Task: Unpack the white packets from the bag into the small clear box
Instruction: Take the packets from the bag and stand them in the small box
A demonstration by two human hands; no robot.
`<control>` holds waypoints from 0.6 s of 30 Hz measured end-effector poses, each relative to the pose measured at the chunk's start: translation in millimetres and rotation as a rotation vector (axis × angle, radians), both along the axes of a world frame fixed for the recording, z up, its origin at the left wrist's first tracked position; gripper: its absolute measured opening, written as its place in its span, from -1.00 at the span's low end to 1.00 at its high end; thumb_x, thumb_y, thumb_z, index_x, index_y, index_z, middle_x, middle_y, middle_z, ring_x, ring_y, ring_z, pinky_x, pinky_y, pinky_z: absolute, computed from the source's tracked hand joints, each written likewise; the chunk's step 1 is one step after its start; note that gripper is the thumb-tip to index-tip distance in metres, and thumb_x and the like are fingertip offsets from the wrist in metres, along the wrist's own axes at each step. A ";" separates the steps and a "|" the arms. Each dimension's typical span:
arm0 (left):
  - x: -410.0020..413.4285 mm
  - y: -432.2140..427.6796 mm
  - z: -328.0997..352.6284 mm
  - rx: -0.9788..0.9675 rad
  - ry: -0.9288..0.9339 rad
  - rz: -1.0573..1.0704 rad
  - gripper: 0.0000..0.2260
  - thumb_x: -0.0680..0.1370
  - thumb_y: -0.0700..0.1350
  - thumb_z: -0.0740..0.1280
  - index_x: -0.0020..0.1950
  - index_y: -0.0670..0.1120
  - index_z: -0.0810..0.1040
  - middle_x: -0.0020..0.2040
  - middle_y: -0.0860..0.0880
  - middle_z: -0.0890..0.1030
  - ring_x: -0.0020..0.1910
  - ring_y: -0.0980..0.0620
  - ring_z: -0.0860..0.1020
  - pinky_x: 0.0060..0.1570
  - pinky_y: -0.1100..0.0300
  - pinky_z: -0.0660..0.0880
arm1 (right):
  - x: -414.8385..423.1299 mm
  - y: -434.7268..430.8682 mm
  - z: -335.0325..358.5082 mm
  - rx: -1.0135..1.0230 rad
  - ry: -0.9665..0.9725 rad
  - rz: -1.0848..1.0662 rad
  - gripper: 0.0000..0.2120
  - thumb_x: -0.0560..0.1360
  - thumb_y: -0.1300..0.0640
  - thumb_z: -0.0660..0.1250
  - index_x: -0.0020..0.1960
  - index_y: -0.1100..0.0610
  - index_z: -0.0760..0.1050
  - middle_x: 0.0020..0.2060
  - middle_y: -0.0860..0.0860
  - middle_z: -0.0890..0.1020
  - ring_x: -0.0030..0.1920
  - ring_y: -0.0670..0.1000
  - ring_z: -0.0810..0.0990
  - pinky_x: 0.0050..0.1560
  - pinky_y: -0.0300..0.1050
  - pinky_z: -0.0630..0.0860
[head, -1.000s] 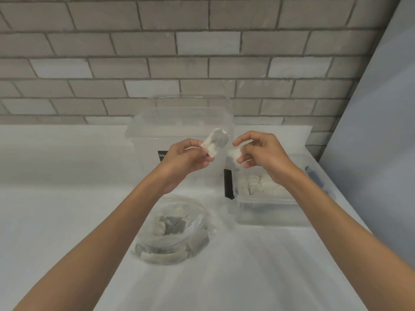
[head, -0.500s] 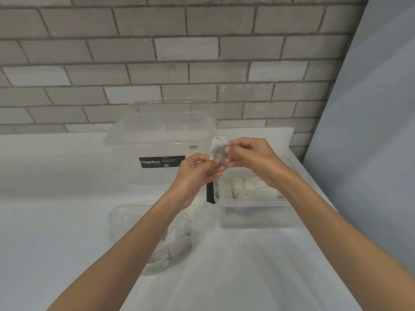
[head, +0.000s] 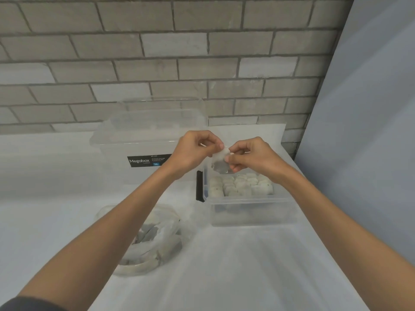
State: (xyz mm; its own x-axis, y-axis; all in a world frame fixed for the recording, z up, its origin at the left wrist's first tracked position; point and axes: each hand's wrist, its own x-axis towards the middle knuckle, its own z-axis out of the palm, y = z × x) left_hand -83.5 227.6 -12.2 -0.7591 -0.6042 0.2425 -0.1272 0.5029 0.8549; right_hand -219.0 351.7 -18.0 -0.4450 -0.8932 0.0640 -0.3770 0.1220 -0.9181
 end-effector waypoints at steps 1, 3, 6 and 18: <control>-2.2 -1.0 0.2 -0.016 -0.012 -0.002 -0.96 0.47 -0.11 0.46 -0.13 -0.07 0.67 -0.23 0.09 0.66 -0.27 0.17 0.57 -0.15 0.33 0.51 | -4.6 2.0 -1.7 0.003 0.007 -0.002 -0.87 0.43 0.25 0.48 -0.03 0.25 0.64 -0.32 0.10 0.68 -0.30 0.02 0.67 -0.12 -0.20 0.64; -6.4 -4.0 -0.9 -0.055 -0.045 0.005 -0.96 0.46 -0.11 0.46 -0.14 -0.07 0.67 -0.24 0.06 0.66 -0.30 0.15 0.58 -0.15 0.30 0.52 | -15.1 7.0 -5.8 0.016 0.042 -0.028 -0.87 0.43 0.25 0.48 -0.04 0.25 0.64 -0.34 0.10 0.68 -0.30 0.03 0.67 -0.12 -0.17 0.65; -13.3 -6.8 -4.9 -0.125 -0.138 0.007 -0.98 0.47 -0.14 0.45 -0.16 -0.07 0.67 -0.26 0.01 0.68 -0.28 0.08 0.61 -0.05 0.10 0.57 | -31.0 14.8 -12.2 0.062 0.116 -0.088 -0.90 0.44 0.24 0.47 -0.06 0.24 0.65 -0.33 0.12 0.66 -0.33 0.00 0.64 -0.23 -0.20 0.63; -62.1 7.5 -53.9 -0.567 -0.722 -0.226 -0.83 0.51 -0.25 0.23 -0.07 -0.12 0.61 0.00 -0.11 0.59 -0.06 -0.13 0.60 -0.01 0.03 0.55 | -56.3 22.1 -39.2 0.313 0.305 -0.111 -0.95 0.46 0.25 0.41 -0.16 0.13 0.61 -0.30 0.09 0.65 -0.43 -0.10 0.59 -0.46 -0.31 0.50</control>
